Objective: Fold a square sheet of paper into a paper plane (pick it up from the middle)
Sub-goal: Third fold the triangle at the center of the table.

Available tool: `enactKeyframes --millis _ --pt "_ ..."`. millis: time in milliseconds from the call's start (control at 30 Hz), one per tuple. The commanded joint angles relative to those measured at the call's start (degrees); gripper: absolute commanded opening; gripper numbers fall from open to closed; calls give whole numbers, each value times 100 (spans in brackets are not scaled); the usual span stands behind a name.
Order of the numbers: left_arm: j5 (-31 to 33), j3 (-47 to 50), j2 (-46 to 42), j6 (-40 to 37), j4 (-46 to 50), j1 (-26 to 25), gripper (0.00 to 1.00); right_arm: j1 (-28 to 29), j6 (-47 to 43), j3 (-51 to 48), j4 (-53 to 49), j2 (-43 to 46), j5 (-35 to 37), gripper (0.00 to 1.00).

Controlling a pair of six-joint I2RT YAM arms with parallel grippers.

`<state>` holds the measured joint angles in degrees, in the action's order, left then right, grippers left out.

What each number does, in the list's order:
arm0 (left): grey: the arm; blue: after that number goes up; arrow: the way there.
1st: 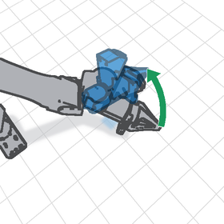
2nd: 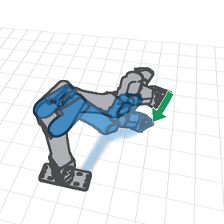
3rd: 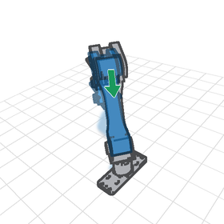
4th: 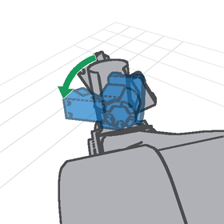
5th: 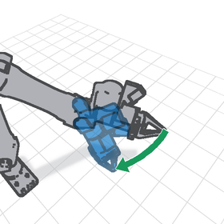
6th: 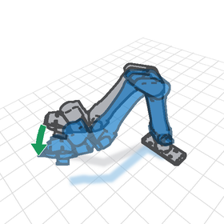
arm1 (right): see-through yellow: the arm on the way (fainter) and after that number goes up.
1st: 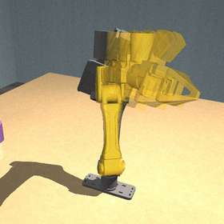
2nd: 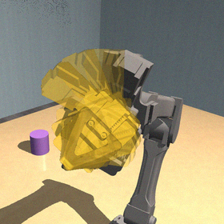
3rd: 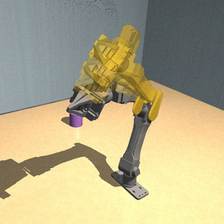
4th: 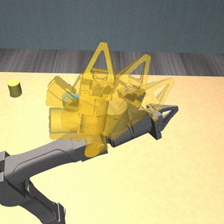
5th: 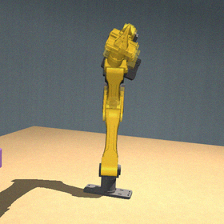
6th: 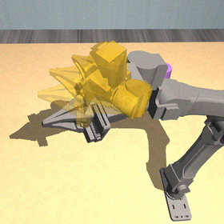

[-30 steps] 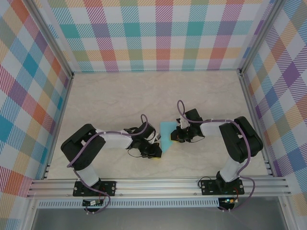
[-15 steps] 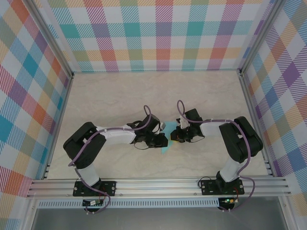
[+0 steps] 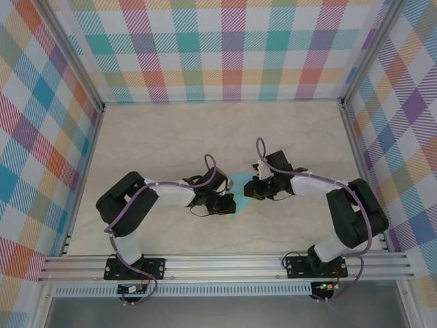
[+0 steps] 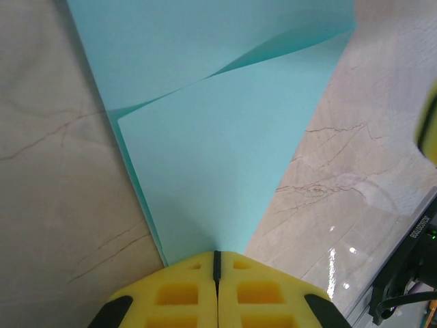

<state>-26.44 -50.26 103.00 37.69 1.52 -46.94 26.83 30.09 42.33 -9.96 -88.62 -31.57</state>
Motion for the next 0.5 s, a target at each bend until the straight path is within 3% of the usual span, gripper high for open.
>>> enactKeyframes --millis 0,267,467 --pt "468 226 202 -134 737 39 5 227 177 -142 78 -71 -69 9" --pt "497 173 250 -122 762 35 5 464 338 -452 517 -554 129 8" --pt "585 176 297 -191 888 29 4 464 163 -322 191 -785 482 8"
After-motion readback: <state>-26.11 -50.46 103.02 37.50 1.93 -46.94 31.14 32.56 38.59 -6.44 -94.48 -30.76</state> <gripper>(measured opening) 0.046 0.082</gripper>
